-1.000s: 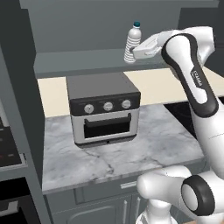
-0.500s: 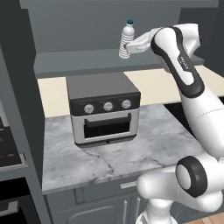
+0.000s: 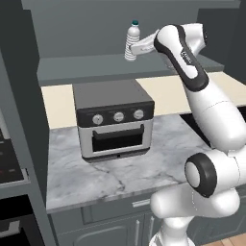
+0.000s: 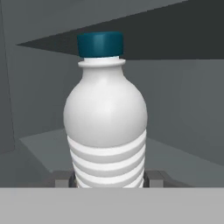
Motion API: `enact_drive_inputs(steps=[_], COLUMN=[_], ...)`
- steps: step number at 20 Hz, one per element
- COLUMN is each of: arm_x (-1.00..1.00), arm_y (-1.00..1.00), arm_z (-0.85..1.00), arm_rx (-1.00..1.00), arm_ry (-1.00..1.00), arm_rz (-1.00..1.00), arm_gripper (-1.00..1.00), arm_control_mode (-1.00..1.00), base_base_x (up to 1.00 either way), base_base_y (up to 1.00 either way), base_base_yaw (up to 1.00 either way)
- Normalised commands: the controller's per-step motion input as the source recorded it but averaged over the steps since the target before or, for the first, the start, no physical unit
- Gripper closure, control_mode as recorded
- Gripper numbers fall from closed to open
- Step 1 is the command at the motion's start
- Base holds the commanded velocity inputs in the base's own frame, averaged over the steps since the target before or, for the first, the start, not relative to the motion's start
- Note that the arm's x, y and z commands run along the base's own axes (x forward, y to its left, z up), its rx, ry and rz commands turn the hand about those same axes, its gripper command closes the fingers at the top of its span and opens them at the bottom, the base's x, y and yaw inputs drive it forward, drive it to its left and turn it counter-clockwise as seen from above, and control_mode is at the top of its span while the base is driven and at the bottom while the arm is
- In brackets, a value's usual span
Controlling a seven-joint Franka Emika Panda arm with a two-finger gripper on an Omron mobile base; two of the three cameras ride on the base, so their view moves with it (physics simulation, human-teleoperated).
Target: Pick the water bottle, milk, bottled water from the counter and place them in the open cabinet.
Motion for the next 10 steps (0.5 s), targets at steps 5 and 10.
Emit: enact_drive_inputs(steps=[5, 10], arm_x=[0.45, 0.39], arm_y=[0.09, 0.11], arm_z=[-0.09, -0.14], arm_rx=[0.0, 0.0], arm_ry=[0.01, 0.0], arm_rz=[-0.01, -0.01], arm_gripper=[1.0, 1.0], arm_control_mode=[-1.0, -1.0], base_base_x=[0.0, 0.0], base_base_y=[0.0, 0.0], base_base_yaw=[0.0, 0.0])
